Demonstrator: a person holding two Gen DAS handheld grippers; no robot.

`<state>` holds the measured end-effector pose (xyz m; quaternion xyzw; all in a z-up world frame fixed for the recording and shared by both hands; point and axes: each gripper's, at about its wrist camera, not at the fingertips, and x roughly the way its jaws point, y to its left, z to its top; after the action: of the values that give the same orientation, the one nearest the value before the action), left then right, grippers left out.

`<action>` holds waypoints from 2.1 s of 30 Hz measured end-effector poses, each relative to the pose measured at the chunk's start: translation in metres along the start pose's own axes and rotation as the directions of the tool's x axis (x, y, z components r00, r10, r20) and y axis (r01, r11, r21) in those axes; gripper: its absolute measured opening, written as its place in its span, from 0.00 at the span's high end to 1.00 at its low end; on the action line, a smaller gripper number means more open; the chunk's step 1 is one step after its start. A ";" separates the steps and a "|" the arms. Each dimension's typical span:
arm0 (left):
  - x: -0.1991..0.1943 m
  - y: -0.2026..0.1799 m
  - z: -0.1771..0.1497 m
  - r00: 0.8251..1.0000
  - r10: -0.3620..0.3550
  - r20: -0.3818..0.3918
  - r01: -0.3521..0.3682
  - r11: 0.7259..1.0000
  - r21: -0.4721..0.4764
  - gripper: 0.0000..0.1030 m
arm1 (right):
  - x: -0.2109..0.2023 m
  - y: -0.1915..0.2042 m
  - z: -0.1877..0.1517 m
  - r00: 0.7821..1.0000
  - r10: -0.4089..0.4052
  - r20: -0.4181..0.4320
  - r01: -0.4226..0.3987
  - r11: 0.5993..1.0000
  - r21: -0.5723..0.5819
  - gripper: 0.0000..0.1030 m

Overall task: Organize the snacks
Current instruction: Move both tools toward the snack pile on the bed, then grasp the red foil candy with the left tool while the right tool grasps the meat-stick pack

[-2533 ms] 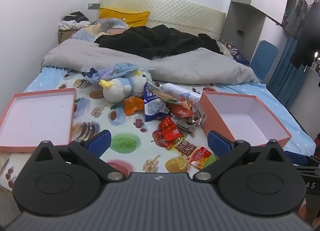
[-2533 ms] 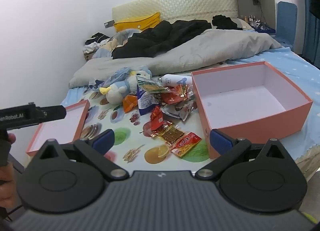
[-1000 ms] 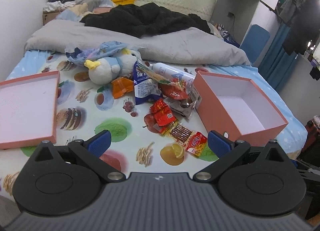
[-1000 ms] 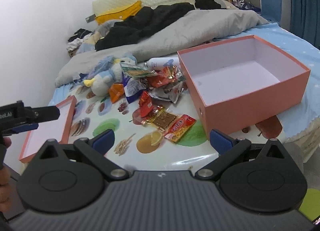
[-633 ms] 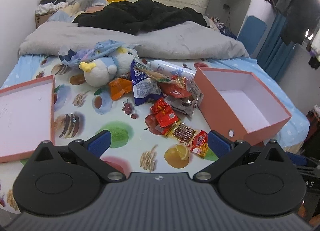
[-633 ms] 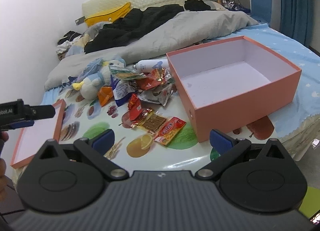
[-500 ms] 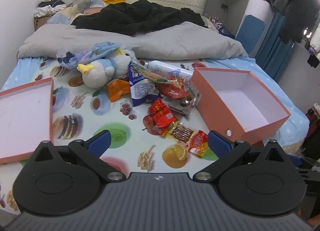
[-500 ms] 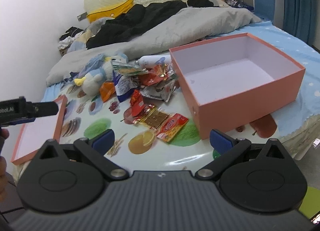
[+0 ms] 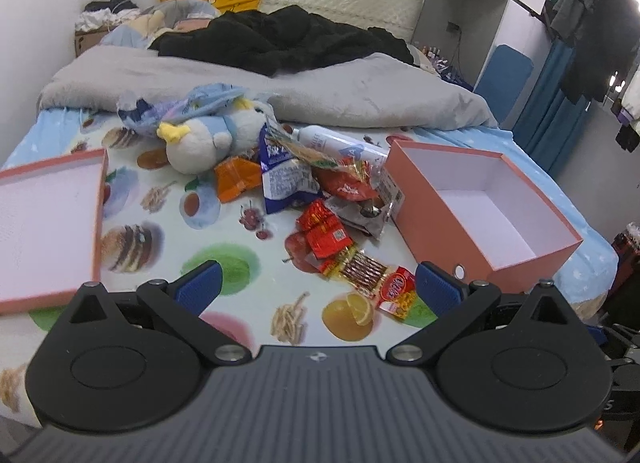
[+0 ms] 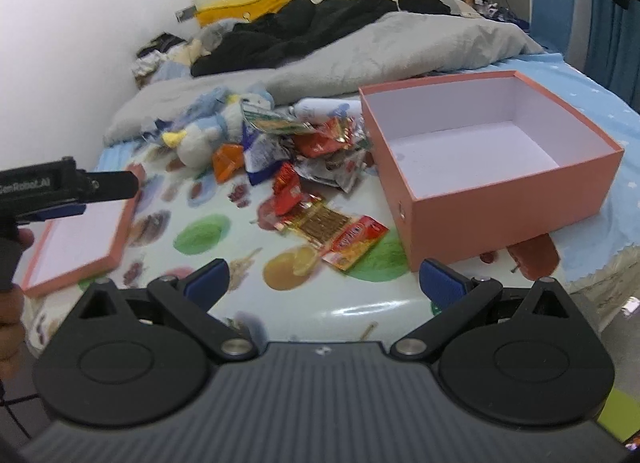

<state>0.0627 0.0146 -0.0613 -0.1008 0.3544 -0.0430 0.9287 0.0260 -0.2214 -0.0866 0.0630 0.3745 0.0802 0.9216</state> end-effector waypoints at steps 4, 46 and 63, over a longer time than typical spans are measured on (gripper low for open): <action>0.005 -0.005 -0.010 1.000 -0.001 -0.005 0.001 1.000 -0.006 0.00 | 0.000 0.000 -0.007 1.000 0.001 0.022 0.000 1.000 -0.024 0.00; 0.194 0.027 0.016 0.980 -0.054 -0.192 0.060 0.998 0.024 0.00 | 0.133 0.026 0.007 0.987 0.159 0.025 -0.150 0.966 -0.209 0.00; 0.312 0.030 0.043 0.959 -0.179 -0.222 0.186 0.982 0.014 0.01 | 0.225 0.025 0.012 0.998 0.046 -0.045 -0.057 0.954 -0.295 0.05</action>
<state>0.3245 0.0033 -0.2389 -0.1116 0.4431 -0.1454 0.8775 0.1913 -0.1542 -0.2267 -0.0679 0.3740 0.1605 0.9109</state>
